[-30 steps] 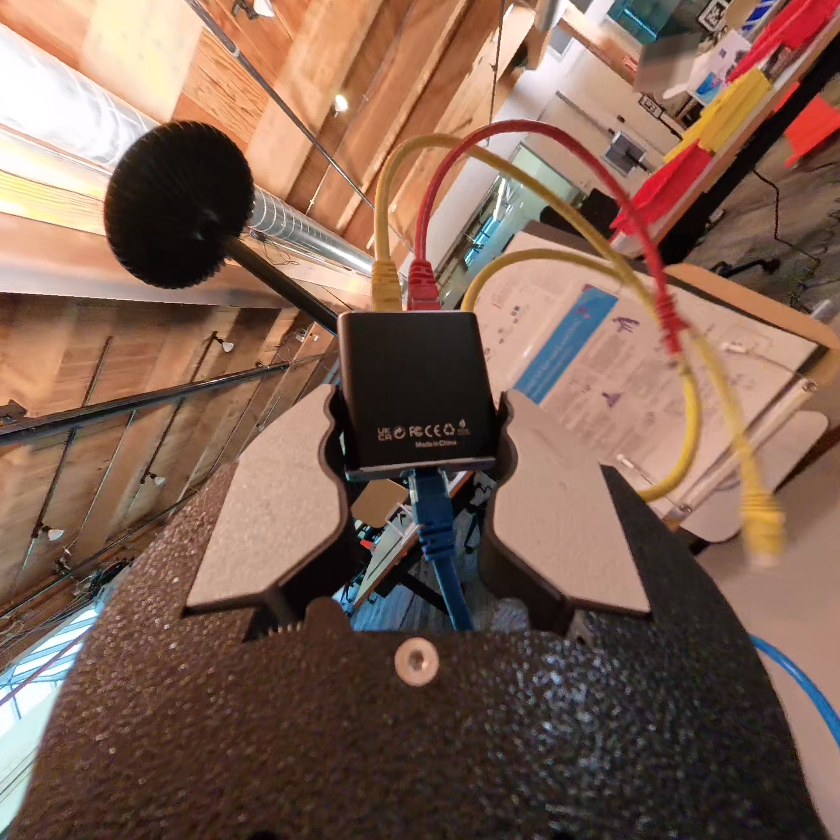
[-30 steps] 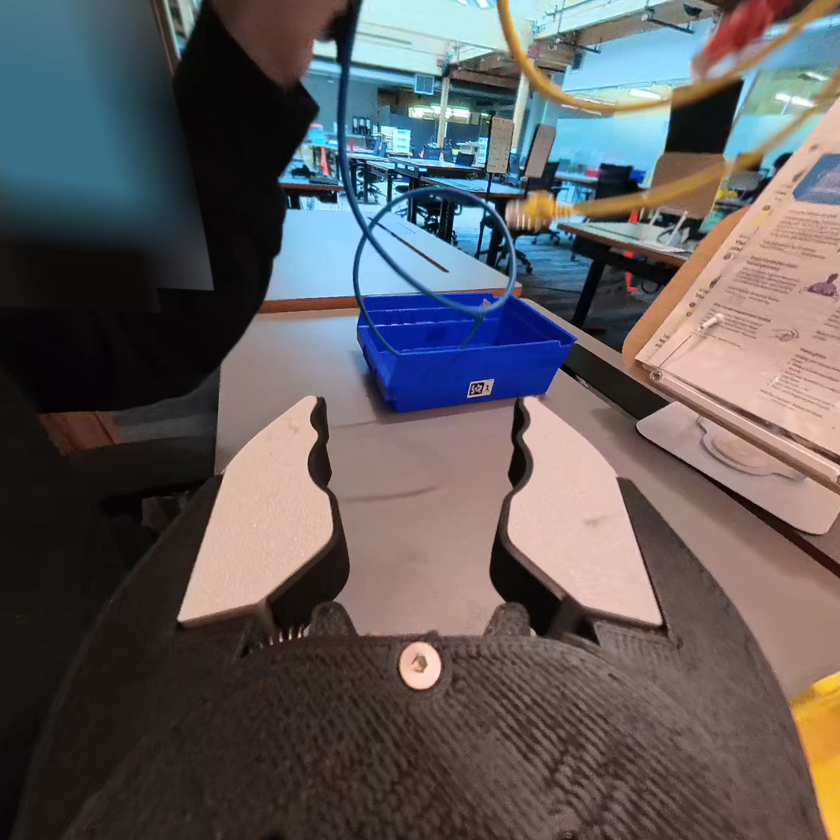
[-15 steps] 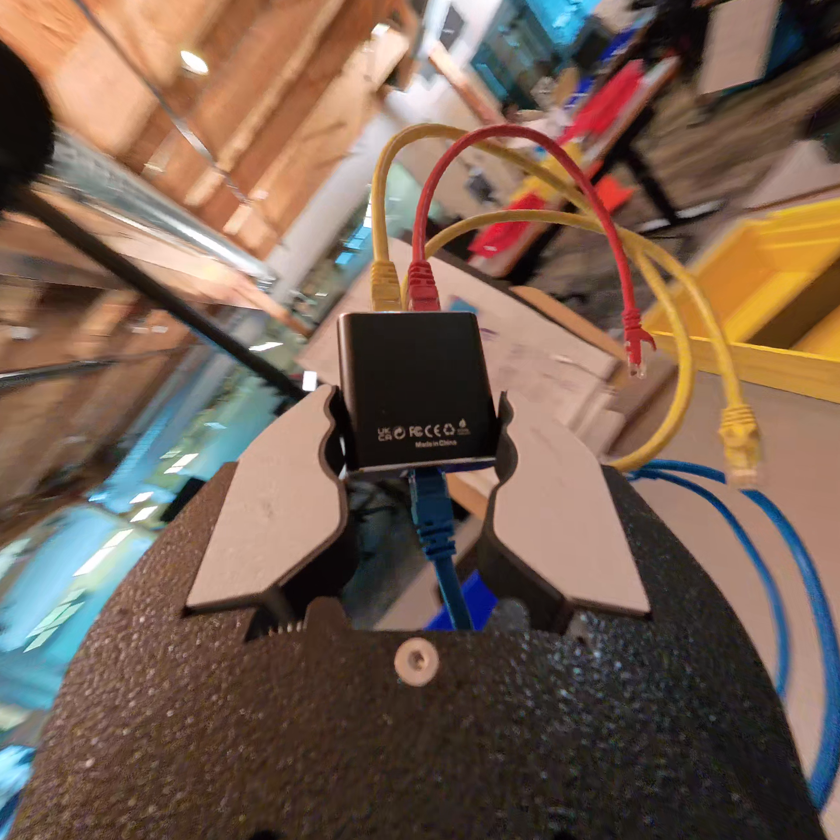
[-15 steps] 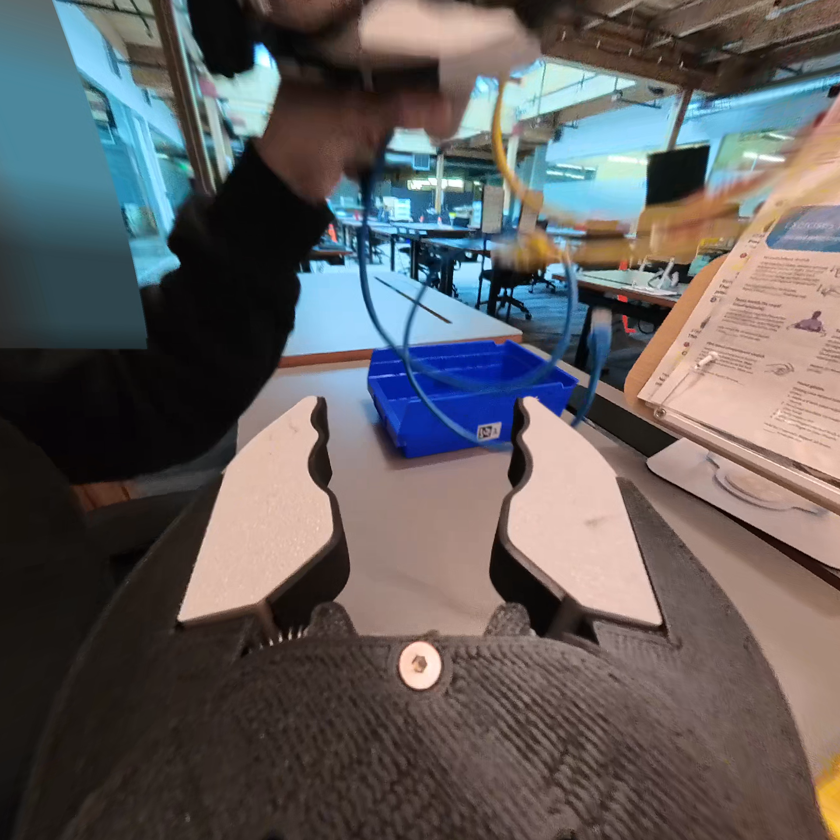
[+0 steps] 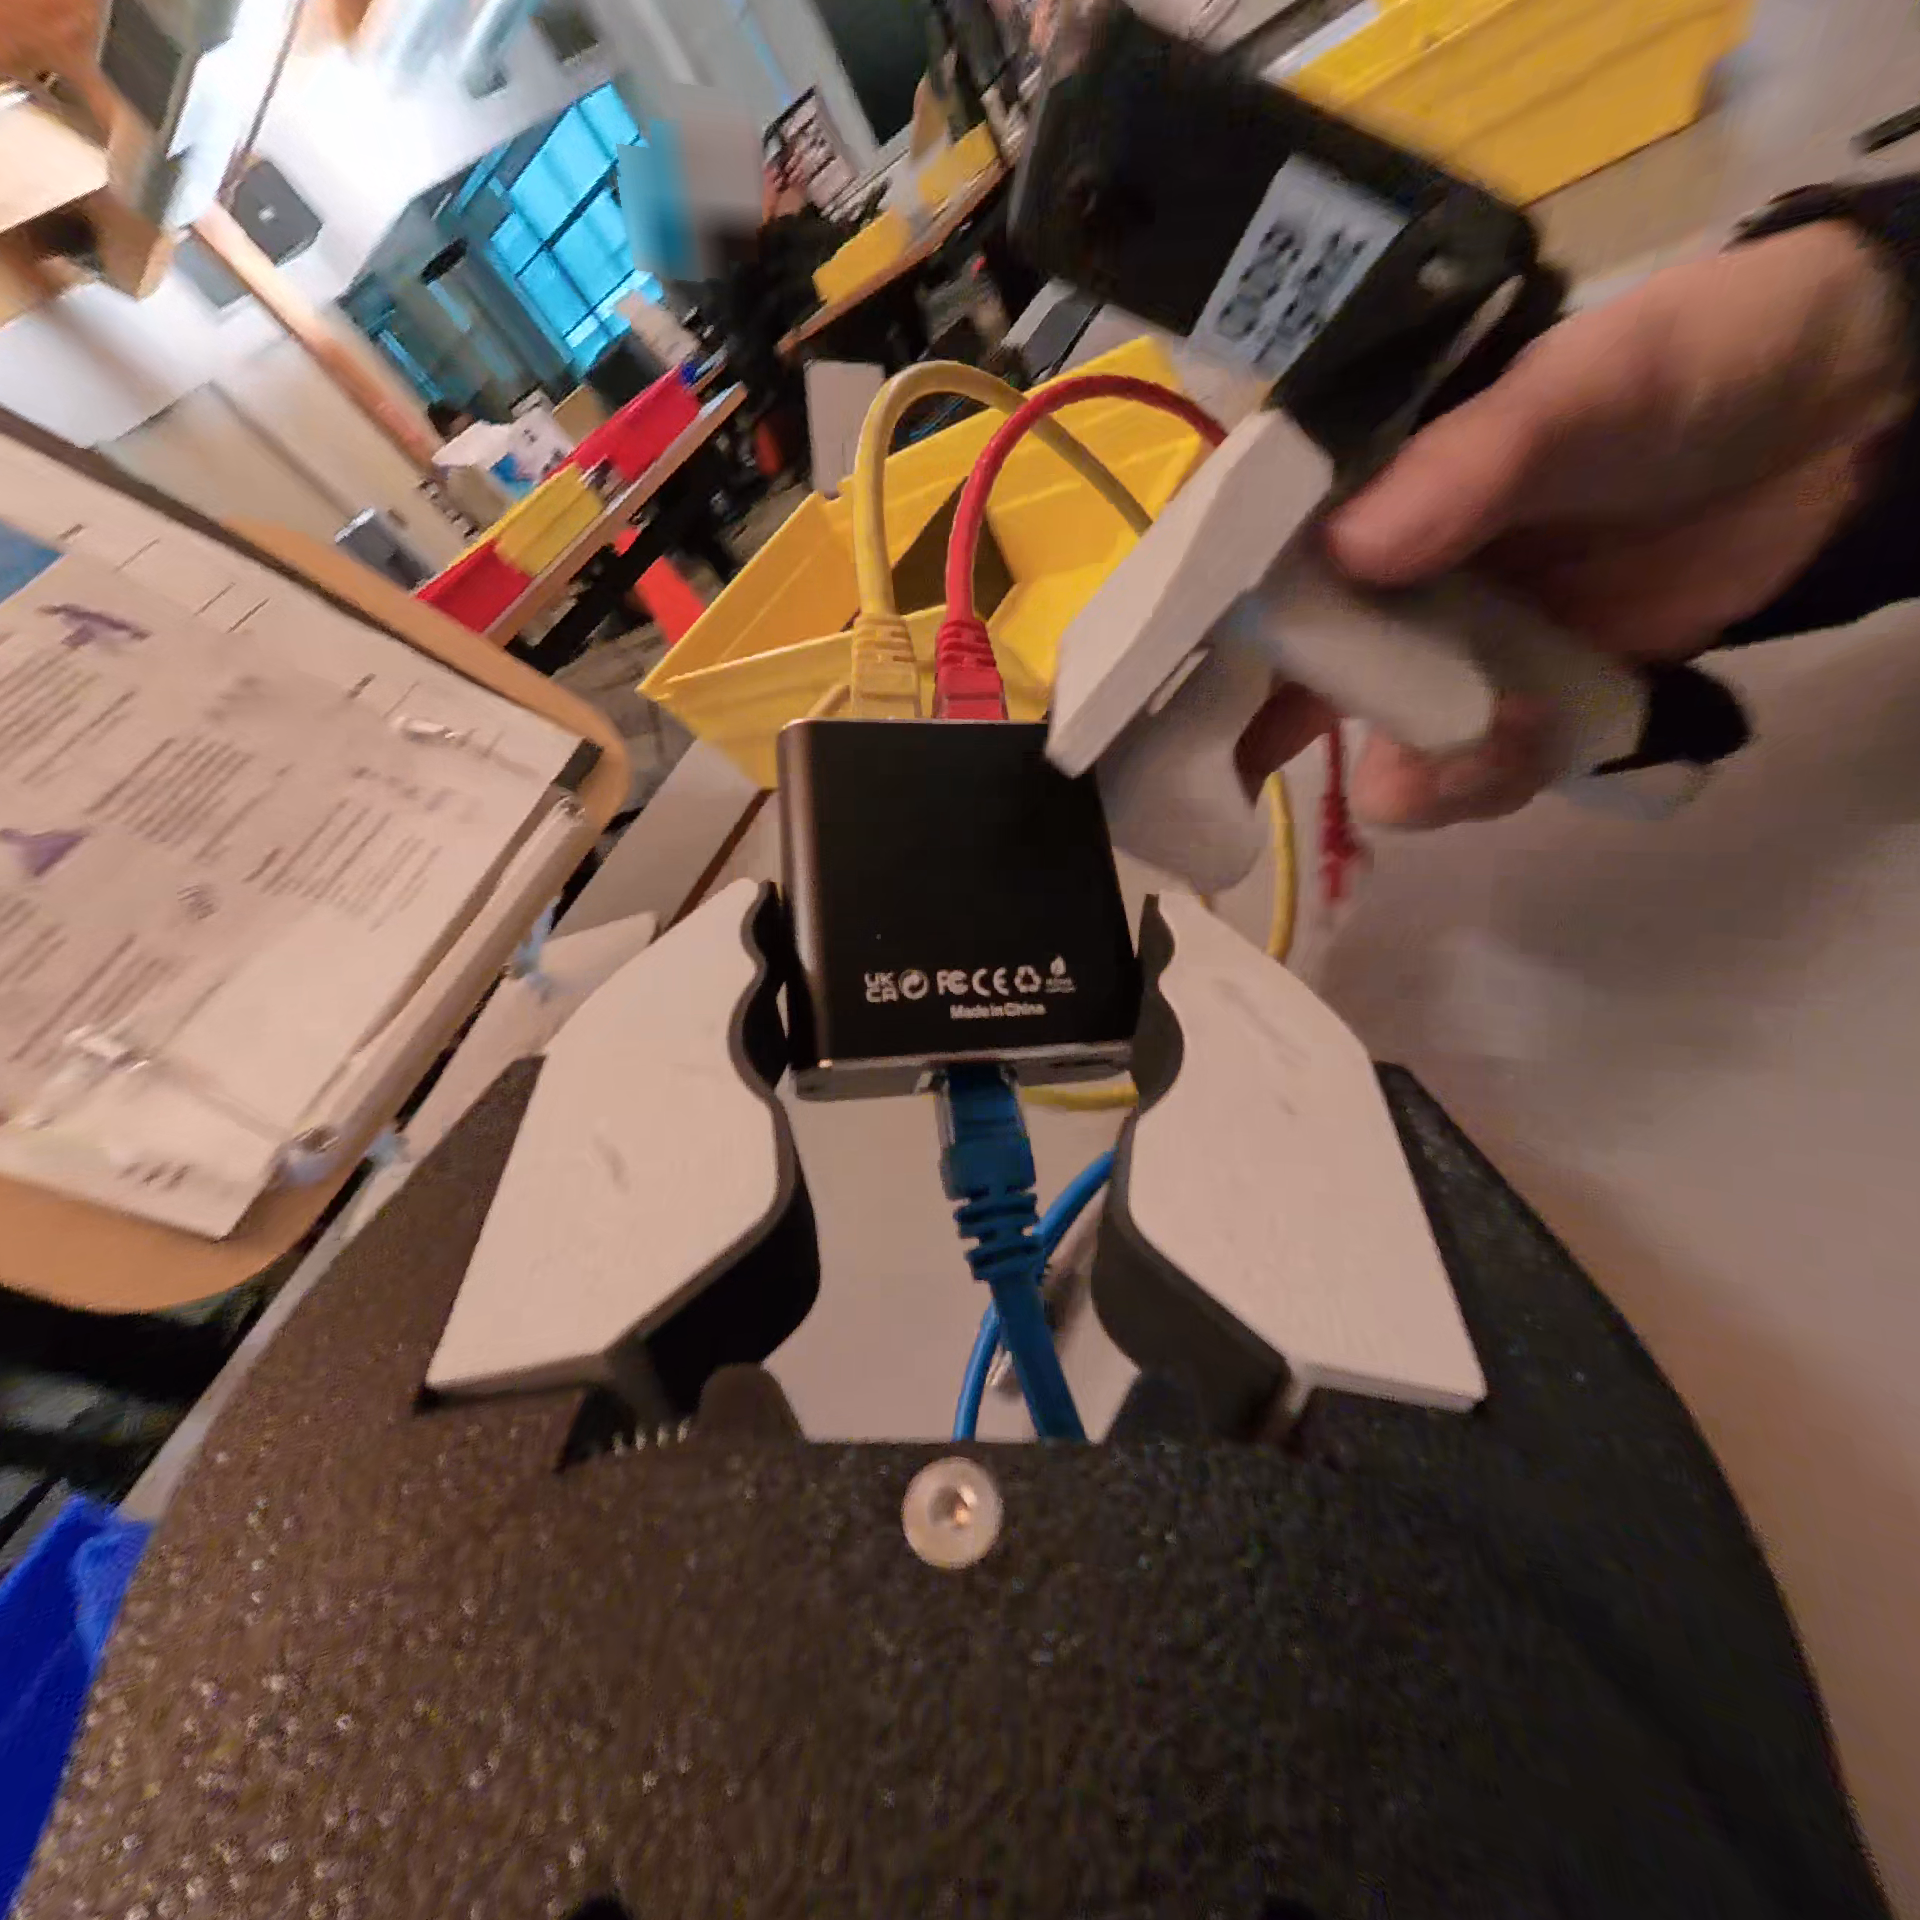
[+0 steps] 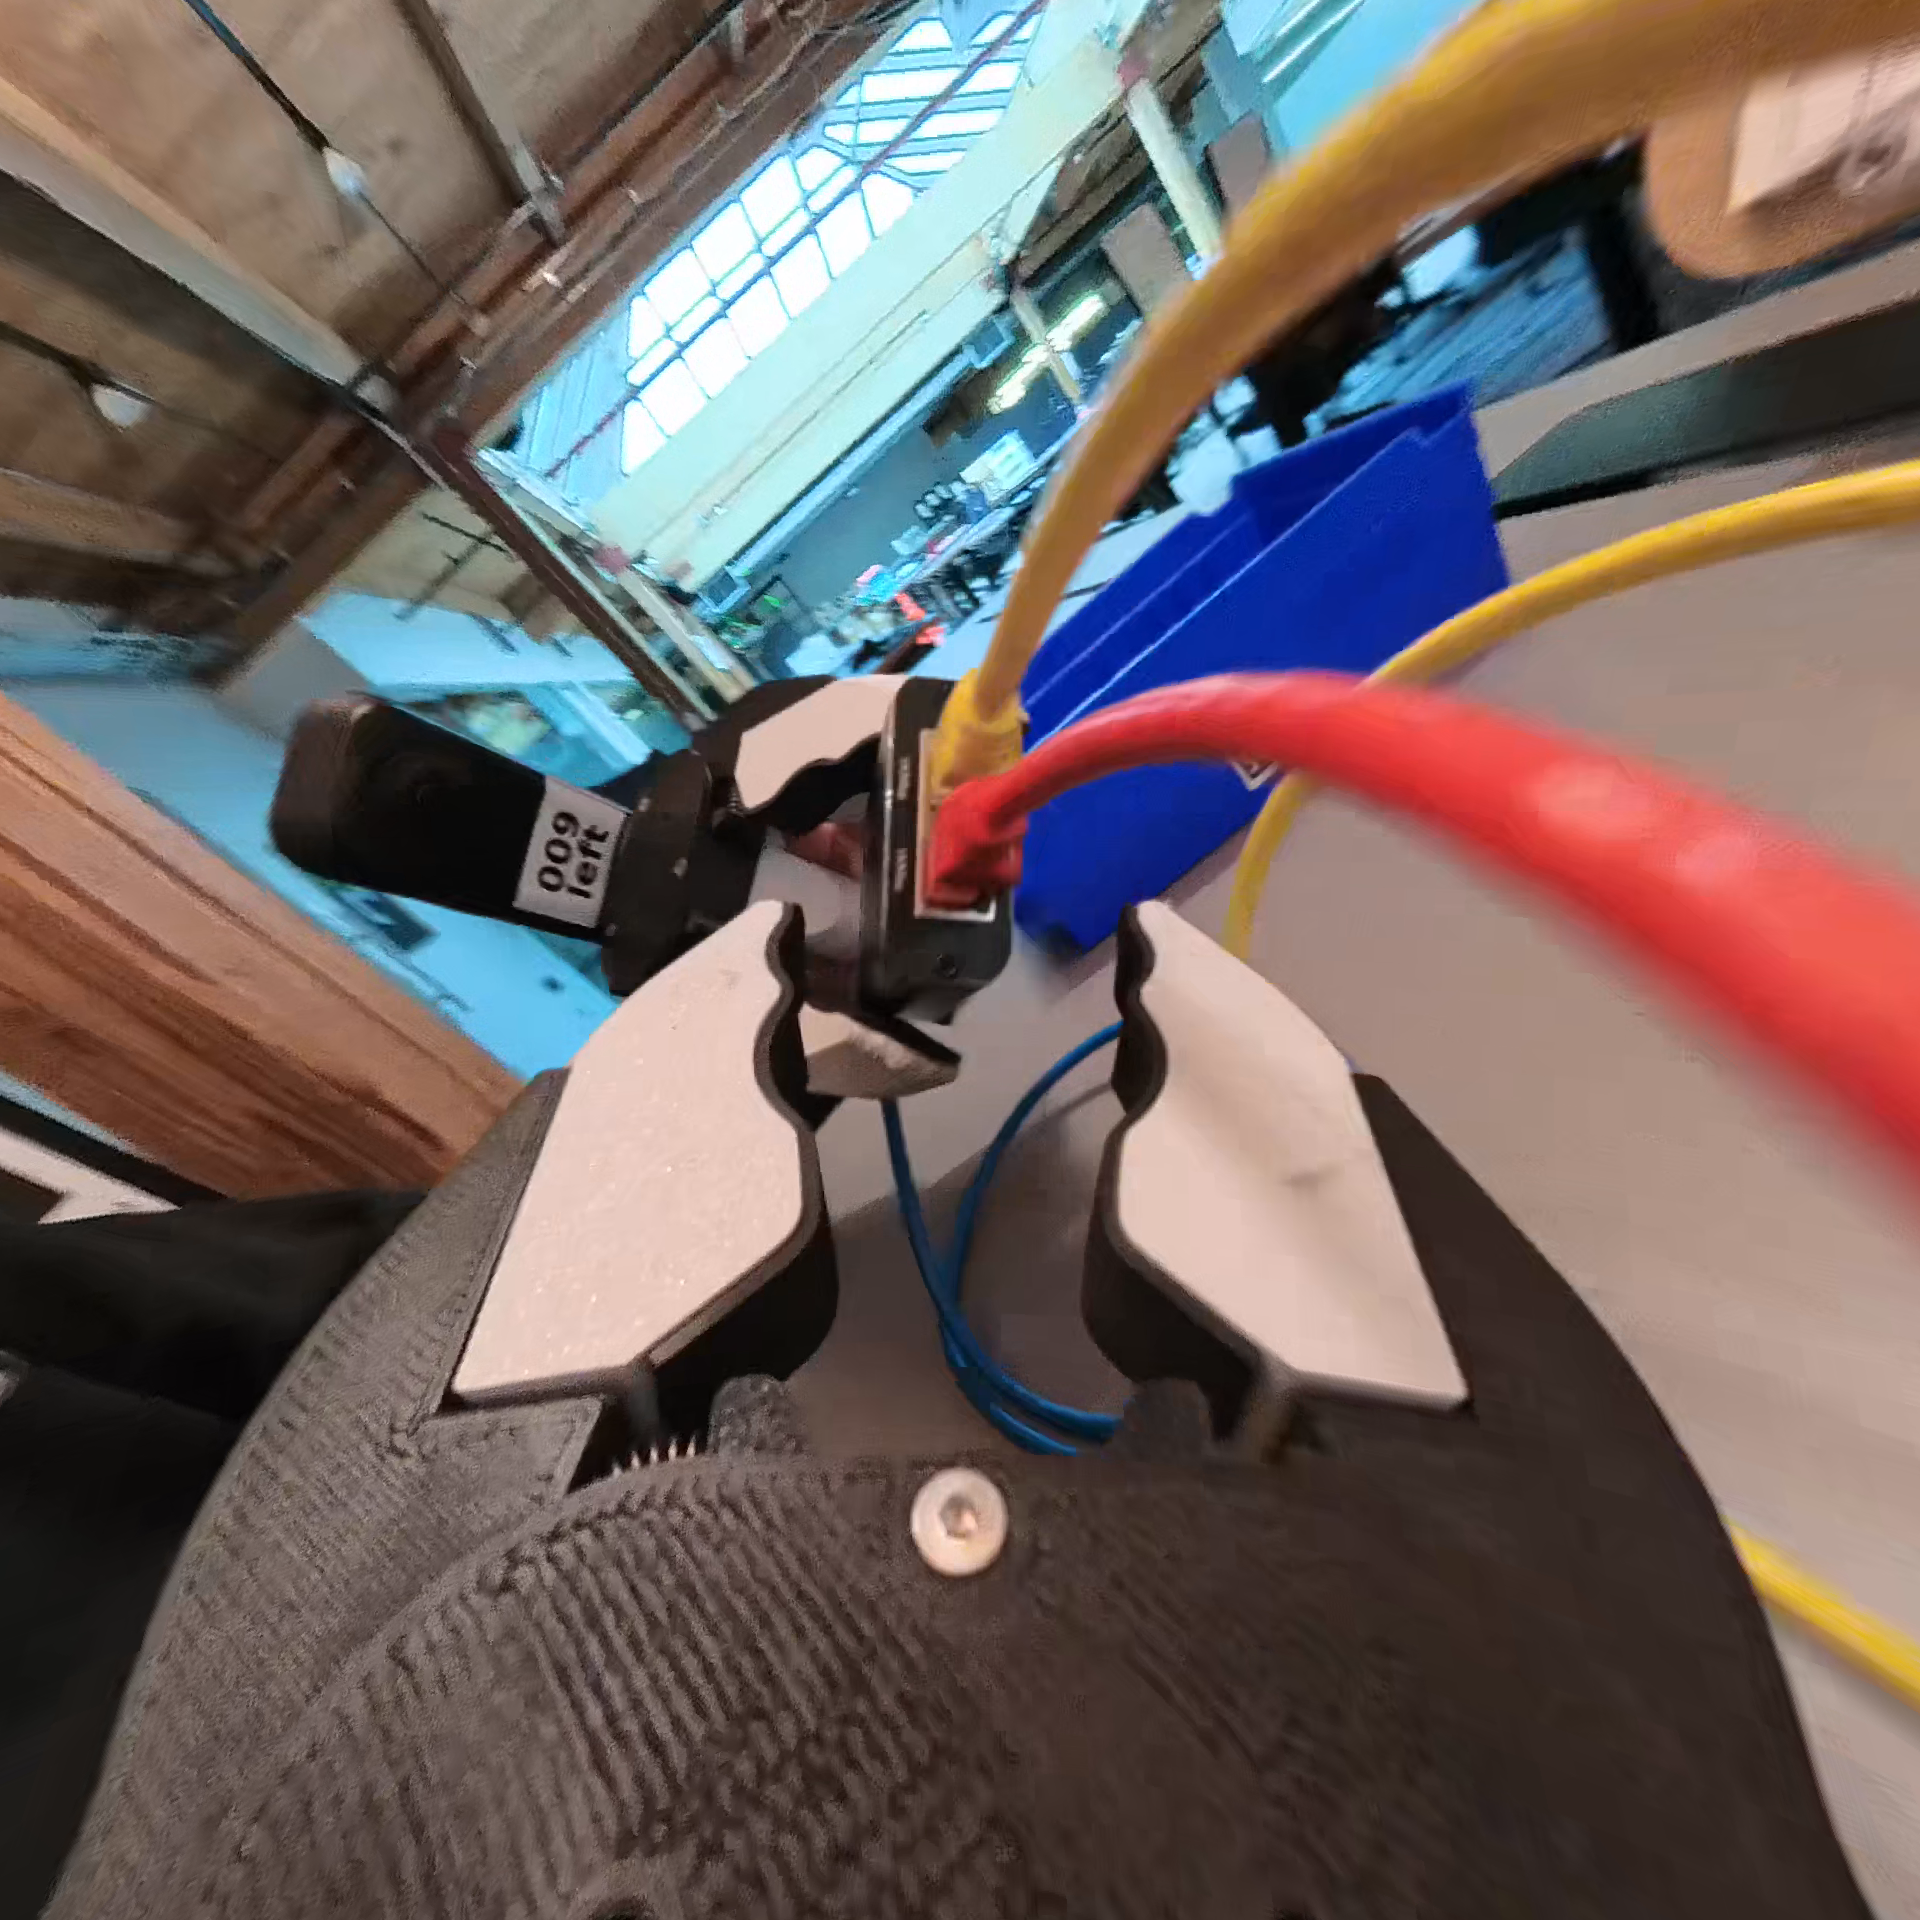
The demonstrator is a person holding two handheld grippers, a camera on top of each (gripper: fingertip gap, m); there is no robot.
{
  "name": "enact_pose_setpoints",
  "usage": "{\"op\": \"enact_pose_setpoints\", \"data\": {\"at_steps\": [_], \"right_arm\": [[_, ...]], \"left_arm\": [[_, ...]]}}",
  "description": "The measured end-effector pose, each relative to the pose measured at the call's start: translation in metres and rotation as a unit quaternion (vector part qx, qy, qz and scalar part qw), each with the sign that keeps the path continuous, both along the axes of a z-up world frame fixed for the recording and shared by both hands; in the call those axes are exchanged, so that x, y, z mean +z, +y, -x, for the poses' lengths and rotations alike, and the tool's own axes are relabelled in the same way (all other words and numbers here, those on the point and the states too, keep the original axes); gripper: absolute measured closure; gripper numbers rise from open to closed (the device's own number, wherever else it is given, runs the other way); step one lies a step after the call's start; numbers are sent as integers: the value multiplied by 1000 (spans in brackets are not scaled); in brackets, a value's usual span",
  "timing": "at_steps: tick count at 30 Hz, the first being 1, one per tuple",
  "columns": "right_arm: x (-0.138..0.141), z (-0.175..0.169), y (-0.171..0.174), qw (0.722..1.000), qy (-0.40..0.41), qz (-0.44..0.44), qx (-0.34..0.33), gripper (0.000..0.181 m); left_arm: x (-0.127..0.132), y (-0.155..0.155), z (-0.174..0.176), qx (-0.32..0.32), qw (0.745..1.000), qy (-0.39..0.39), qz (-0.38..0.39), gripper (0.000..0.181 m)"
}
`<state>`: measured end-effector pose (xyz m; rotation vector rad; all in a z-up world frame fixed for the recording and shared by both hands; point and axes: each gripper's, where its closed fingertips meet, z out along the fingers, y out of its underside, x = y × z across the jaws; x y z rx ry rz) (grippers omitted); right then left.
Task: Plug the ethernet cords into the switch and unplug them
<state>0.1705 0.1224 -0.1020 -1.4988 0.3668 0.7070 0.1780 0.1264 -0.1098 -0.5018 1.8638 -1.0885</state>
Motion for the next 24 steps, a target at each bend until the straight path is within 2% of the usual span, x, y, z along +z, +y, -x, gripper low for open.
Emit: {"op": "enact_pose_setpoints", "data": {"at_steps": [1,2,3,6,9,11,13,16,20,24], "right_arm": [[-1,4,2,1000,17,-14,22,133],[-1,8,2,998,32,-28,43,150],[-4,9,4,998,44,-30,46,156],[-9,9,8,994,80,-37,65,157],[0,5,9,972,205,-89,69,157],[-2,-1,12,955,275,-100,50,157],[-5,-7,11,941,319,-112,31,157],[-9,-10,10,936,333,-113,-3,157],[-8,-17,5,927,343,-137,-57,157],[-11,-35,-10,918,342,-160,-119,157]], "left_arm": [[-3,-3,2,-13,1000,4,3,117],[-6,-5,3,-24,1000,9,5,117],[-8,-5,3,-31,999,10,7,117],[-8,-4,5,-54,998,-1,24,117],[8,-7,10,-64,994,-34,84,118],[6,-5,11,-51,995,-22,82,116],[-1,2,9,-13,999,-15,47,107],[-6,3,6,25,999,-30,26,103],[-18,1,7,48,998,-2,39,103],[-8,8,15,80,995,-6,57,103]]}}
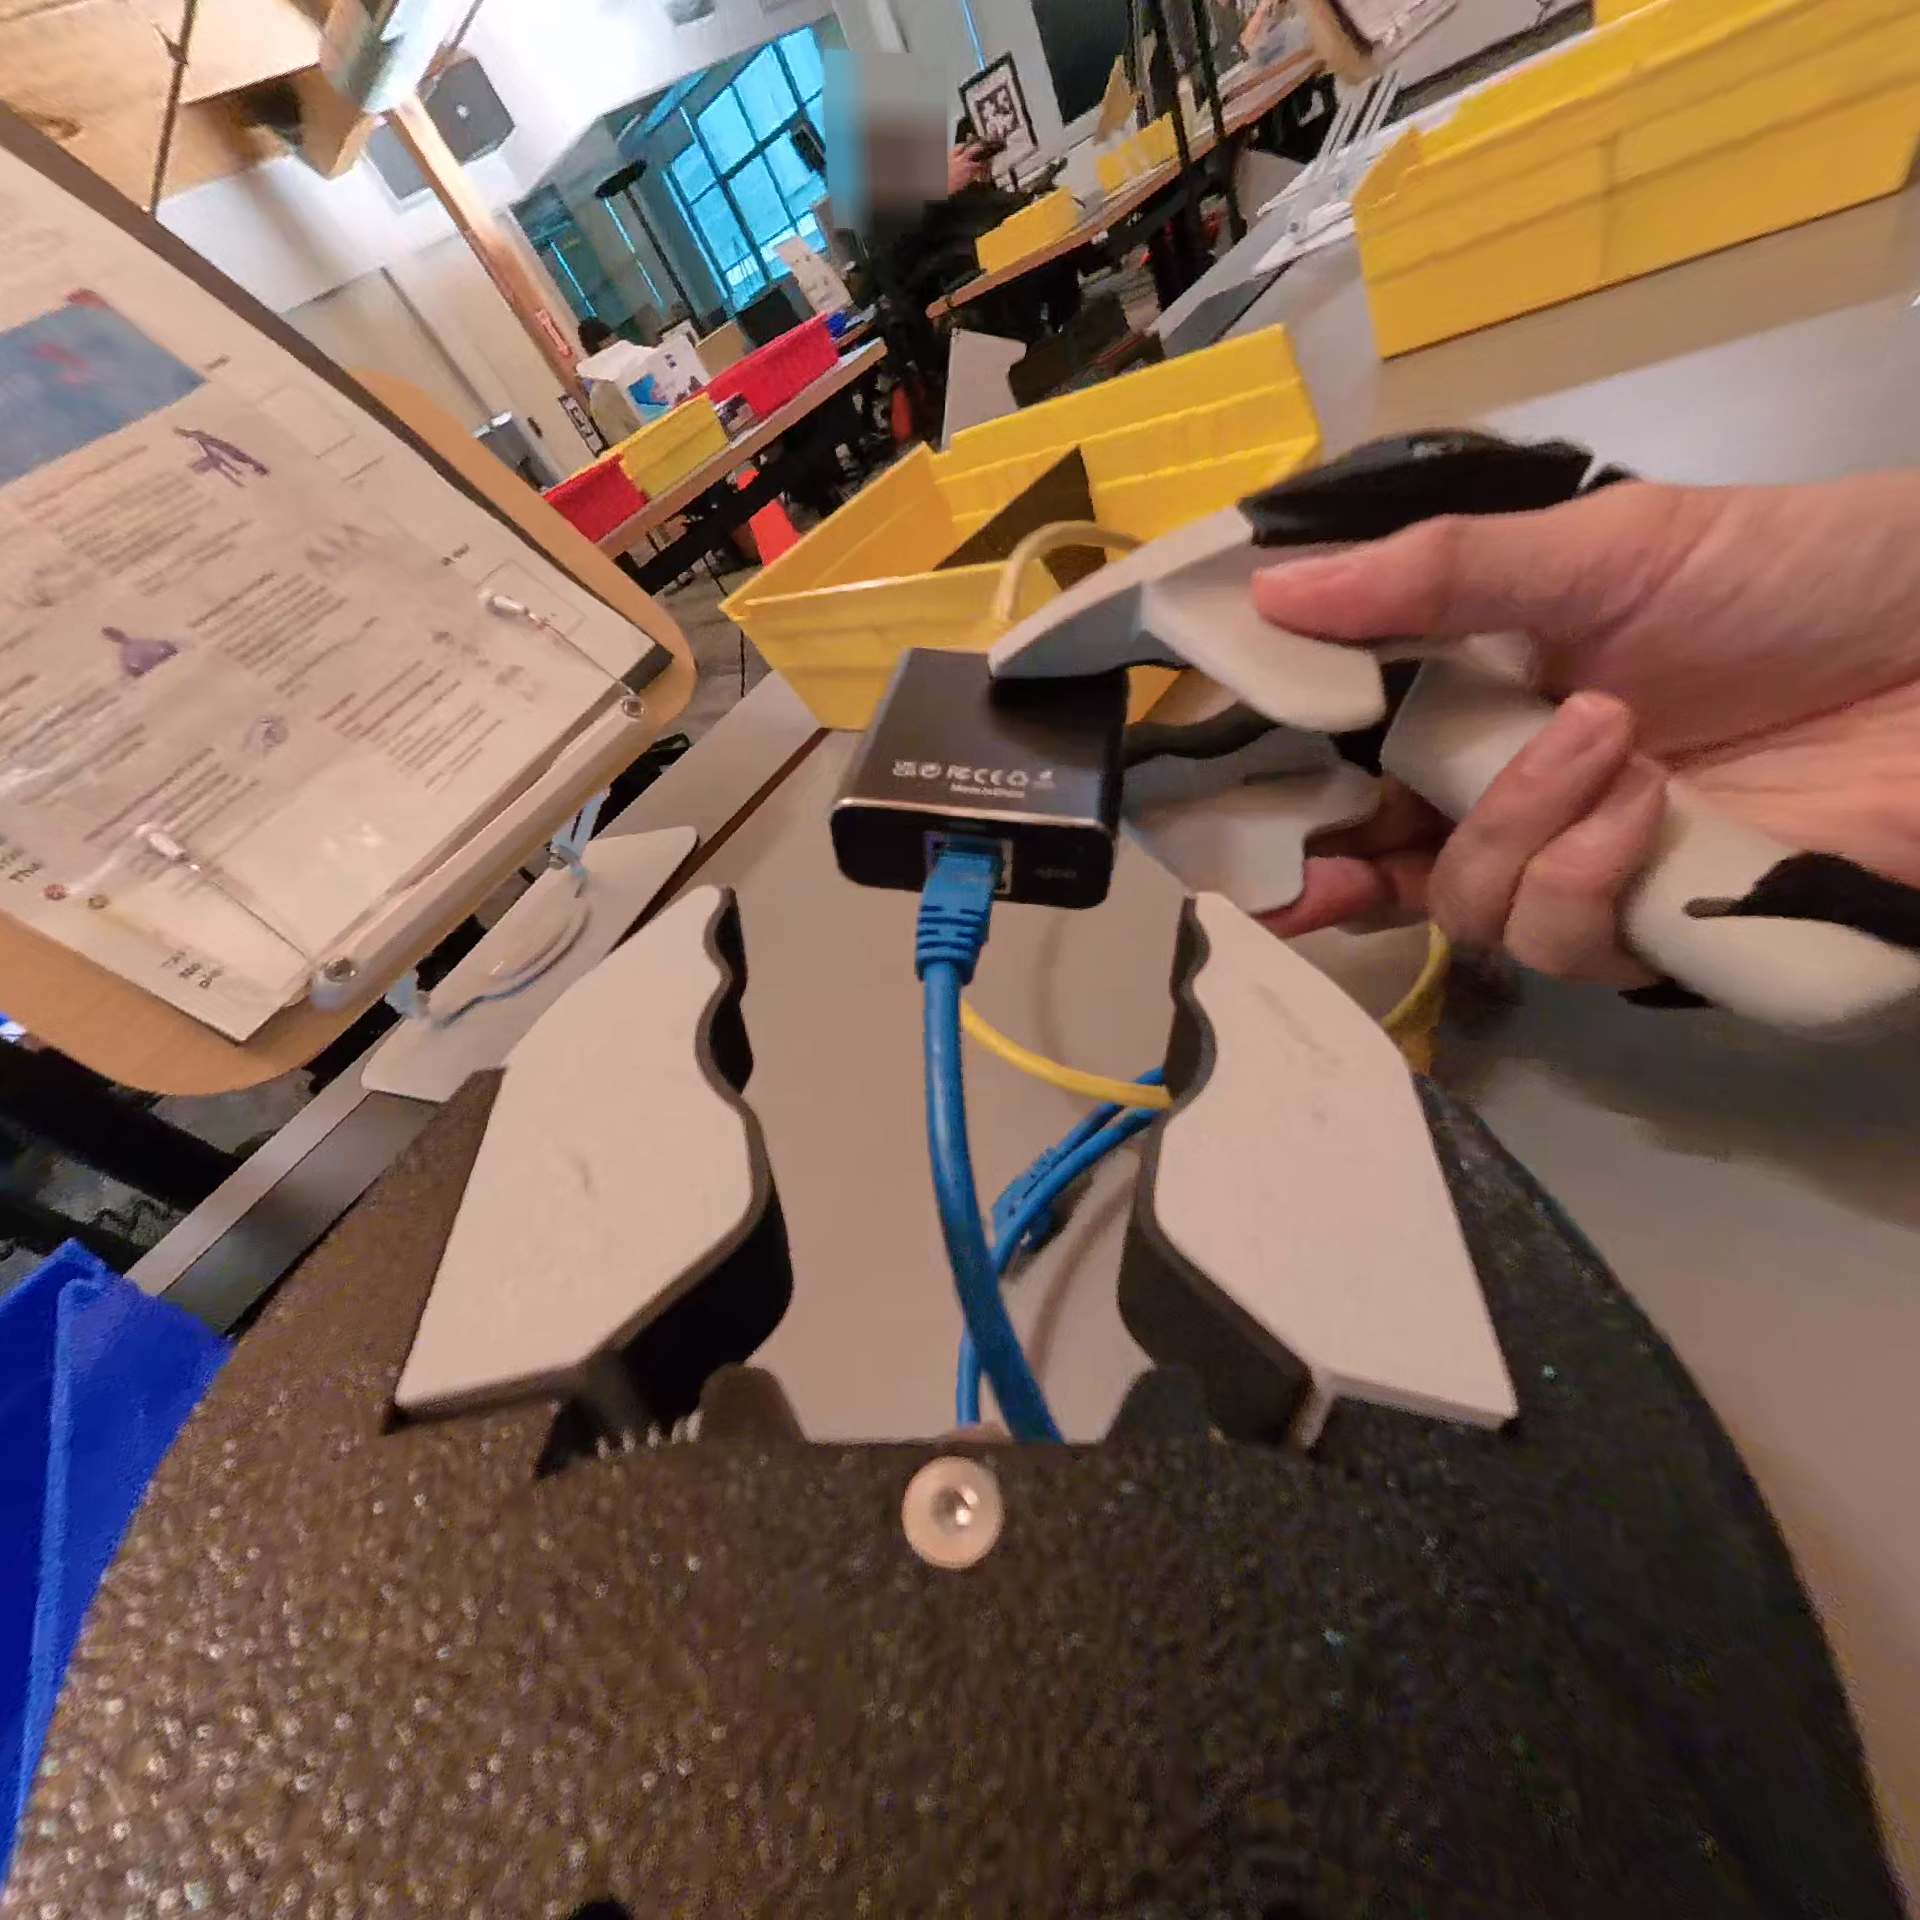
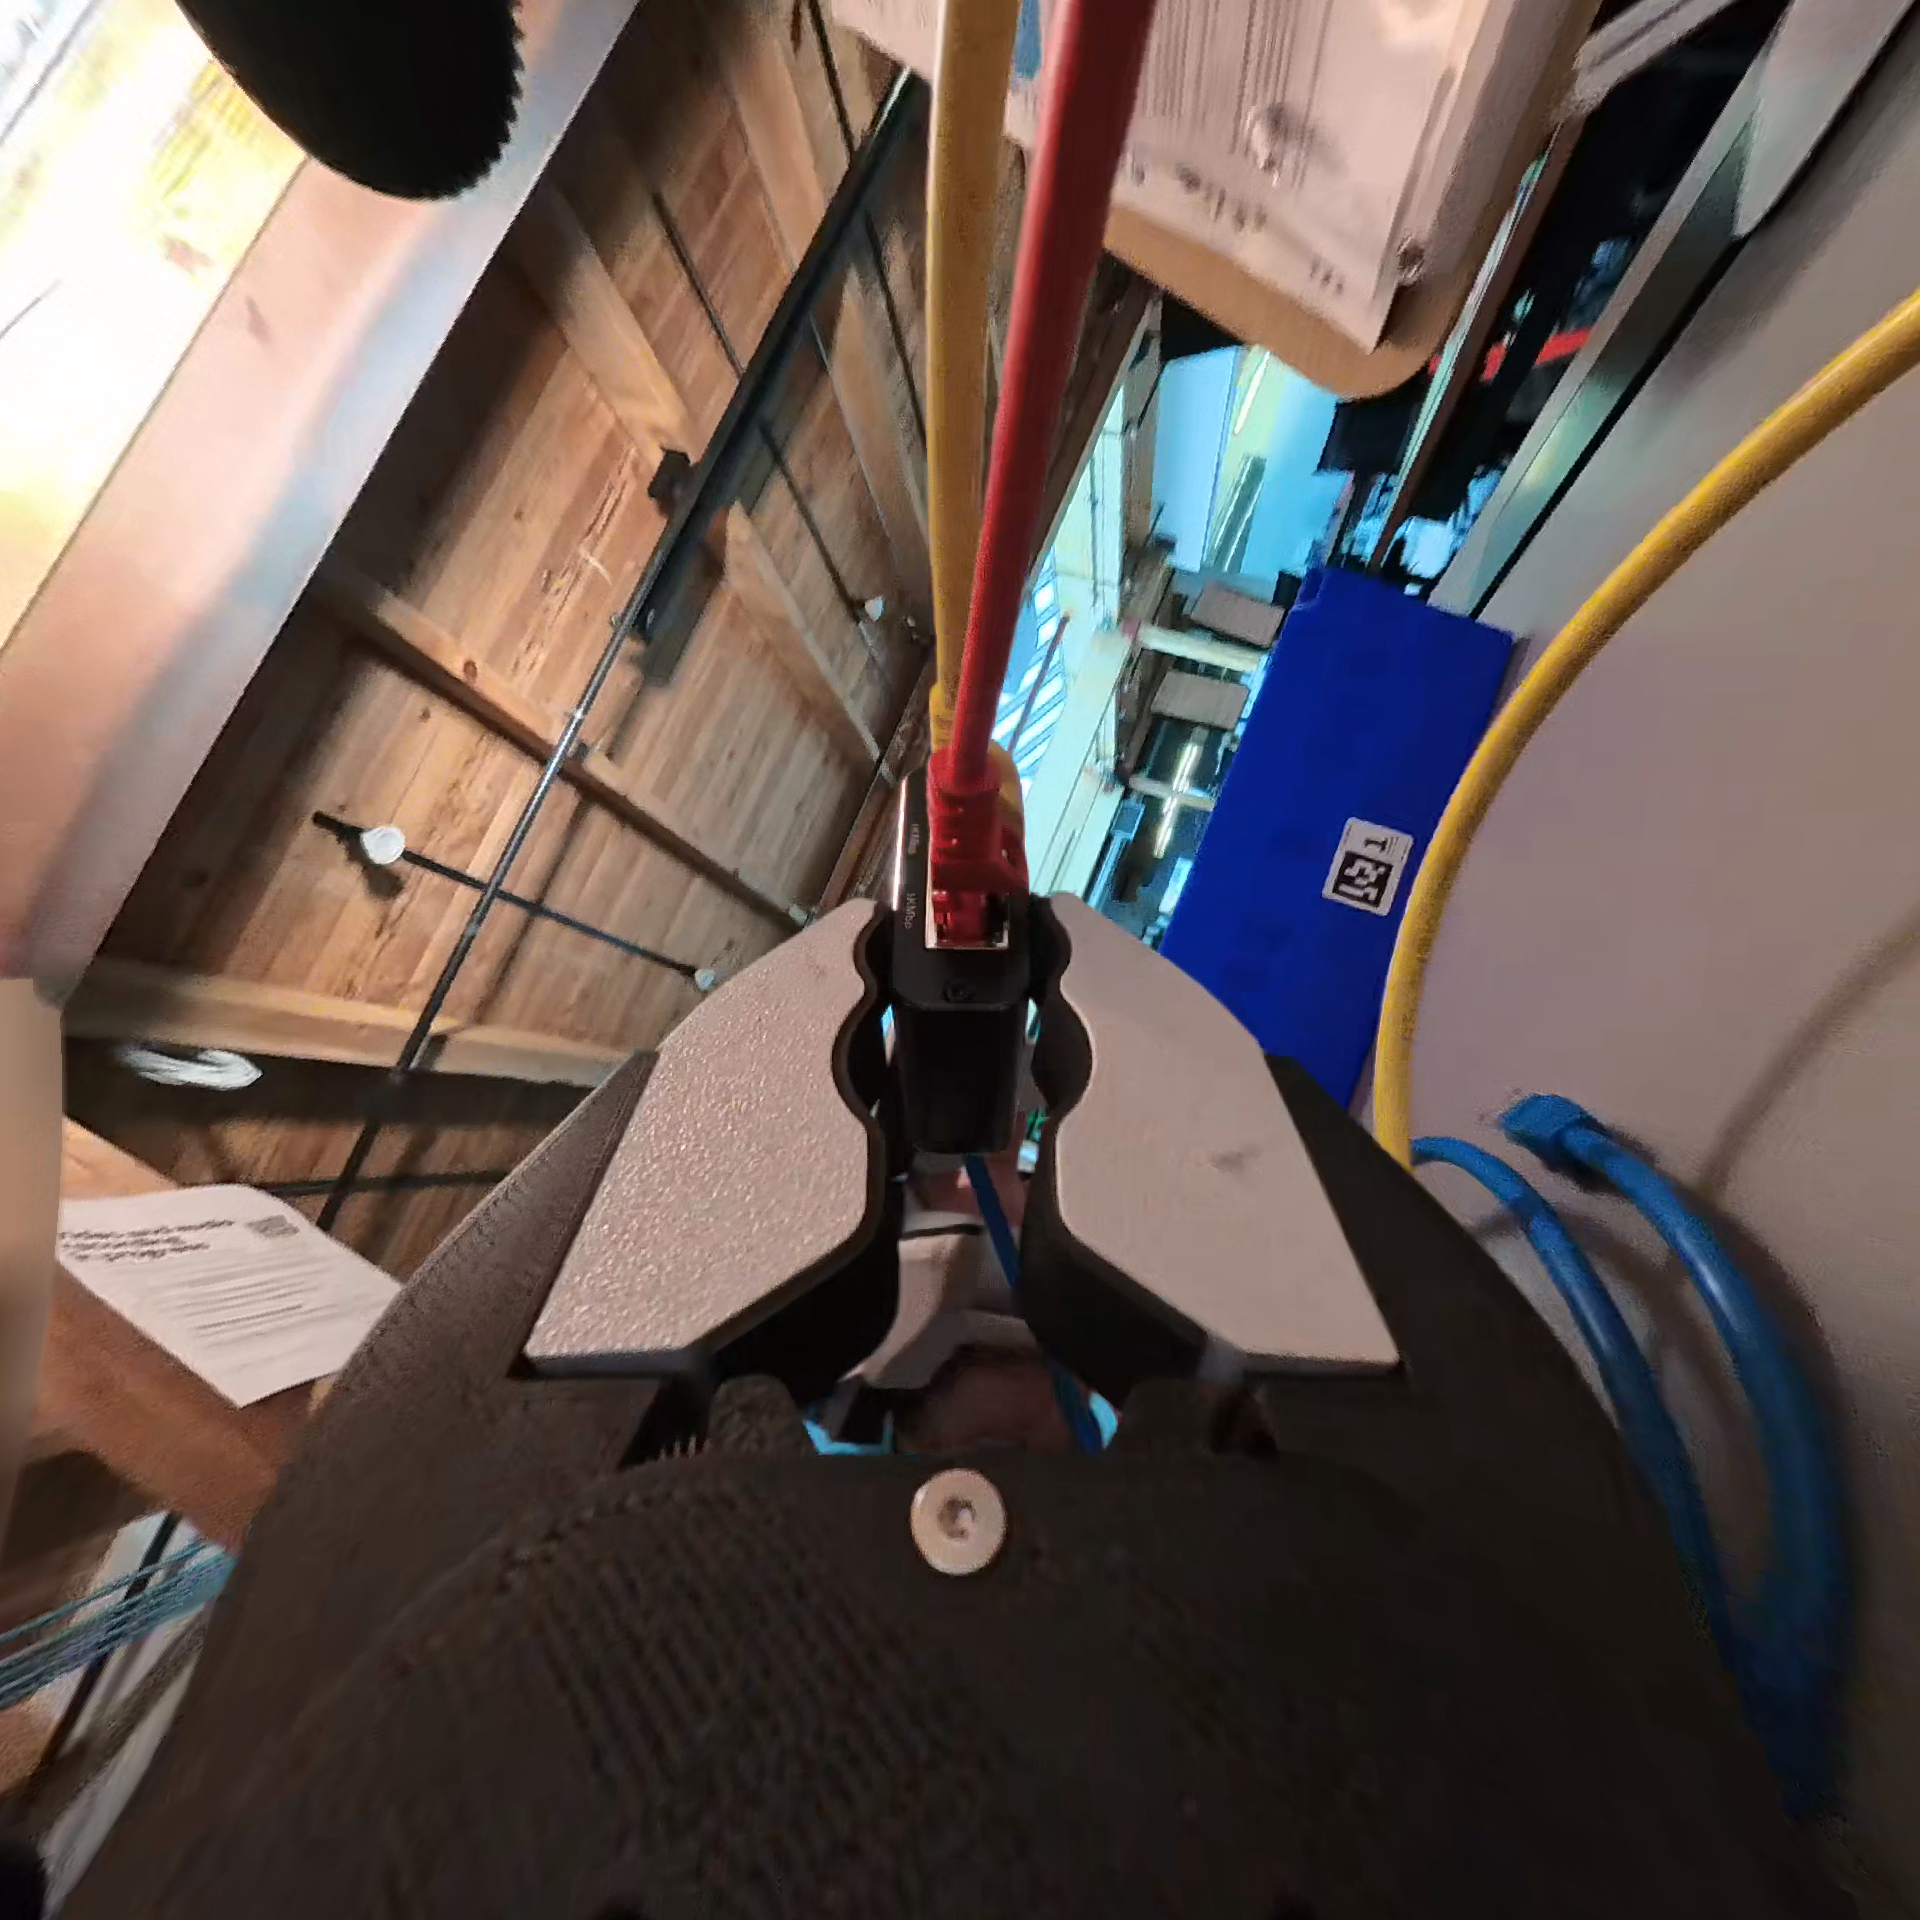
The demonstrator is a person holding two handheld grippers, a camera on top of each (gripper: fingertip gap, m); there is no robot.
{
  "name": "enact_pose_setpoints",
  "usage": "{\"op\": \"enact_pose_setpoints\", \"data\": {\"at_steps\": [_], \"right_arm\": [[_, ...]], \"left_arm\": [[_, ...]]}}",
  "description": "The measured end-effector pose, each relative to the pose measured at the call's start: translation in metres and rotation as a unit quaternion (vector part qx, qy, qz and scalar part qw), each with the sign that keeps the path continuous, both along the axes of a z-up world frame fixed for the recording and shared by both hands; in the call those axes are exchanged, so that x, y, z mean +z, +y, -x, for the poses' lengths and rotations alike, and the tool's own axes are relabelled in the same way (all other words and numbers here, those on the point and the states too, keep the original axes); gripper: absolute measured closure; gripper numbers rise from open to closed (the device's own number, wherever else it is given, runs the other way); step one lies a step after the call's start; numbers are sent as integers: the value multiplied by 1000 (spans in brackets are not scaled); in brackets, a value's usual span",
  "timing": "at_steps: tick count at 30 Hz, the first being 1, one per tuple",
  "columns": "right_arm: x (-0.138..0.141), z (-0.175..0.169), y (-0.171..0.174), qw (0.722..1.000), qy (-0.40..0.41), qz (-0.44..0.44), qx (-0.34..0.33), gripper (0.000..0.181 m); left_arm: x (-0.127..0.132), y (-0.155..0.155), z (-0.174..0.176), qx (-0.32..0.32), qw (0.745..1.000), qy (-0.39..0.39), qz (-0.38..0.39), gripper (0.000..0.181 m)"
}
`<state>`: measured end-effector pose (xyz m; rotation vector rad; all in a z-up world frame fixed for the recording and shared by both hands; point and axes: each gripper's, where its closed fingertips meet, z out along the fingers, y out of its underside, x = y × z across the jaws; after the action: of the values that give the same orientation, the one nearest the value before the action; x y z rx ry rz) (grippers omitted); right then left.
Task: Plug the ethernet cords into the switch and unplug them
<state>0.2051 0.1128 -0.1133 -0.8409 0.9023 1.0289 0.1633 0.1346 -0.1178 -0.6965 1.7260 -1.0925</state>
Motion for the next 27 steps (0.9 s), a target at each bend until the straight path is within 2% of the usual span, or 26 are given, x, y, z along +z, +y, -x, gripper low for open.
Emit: {"op": "enact_pose_setpoints", "data": {"at_steps": [2,5,9,13,17,27], "right_arm": [[-2,1,-3,1000,7,6,-9,157],[4,13,0,1000,-3,12,-14,157],[12,32,4,1000,2,0,9,157],[7,34,1,999,11,17,-29,157],[5,39,-2,998,13,24,-56,156],[-4,38,-18,994,23,41,-95,156]], "left_arm": [[2,-10,3,-18,1000,2,4,103],[-4,-7,-5,3,1000,0,-13,105],[6,-19,3,-71,996,-29,50,118],[1,-22,6,-90,991,-59,77,118],[1,-23,12,-70,989,-102,77,117],[-14,-38,10,-65,991,-36,110,118]]}}
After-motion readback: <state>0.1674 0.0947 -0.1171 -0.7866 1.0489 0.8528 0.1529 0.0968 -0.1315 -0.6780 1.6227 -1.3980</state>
